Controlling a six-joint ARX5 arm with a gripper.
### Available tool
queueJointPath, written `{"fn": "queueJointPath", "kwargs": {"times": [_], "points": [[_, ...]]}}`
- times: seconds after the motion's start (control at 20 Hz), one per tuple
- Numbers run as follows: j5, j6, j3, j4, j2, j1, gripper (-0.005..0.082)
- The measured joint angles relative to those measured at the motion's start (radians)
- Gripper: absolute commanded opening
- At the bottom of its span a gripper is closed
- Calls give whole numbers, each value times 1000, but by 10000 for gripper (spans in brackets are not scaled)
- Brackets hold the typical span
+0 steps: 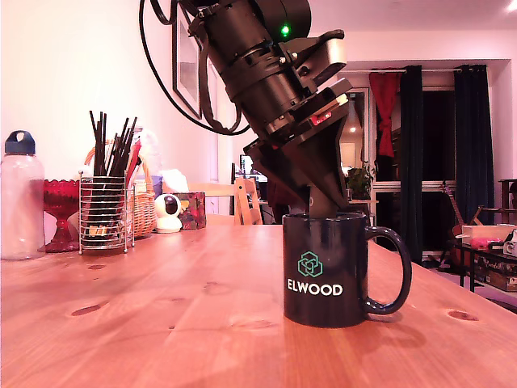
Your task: Pick the coffee capsule and then drop it inside the coffee cup in front of you
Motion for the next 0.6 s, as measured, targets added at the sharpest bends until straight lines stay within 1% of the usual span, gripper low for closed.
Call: {"fn": "queueJointPath", "kwargs": {"times": [0.05,0.1,0.15,0.2,0.25,0.5,0.6], "points": [[0,0,0,0,0,0,236],[0,0,0,0,0,0,372],[0,0,0,0,0,0,571],[0,0,0,0,0,0,713],[0,0,0,0,0,0,778],[0,0,0,0,0,1,779],[0,0,0,-1,0,2,754]]}}
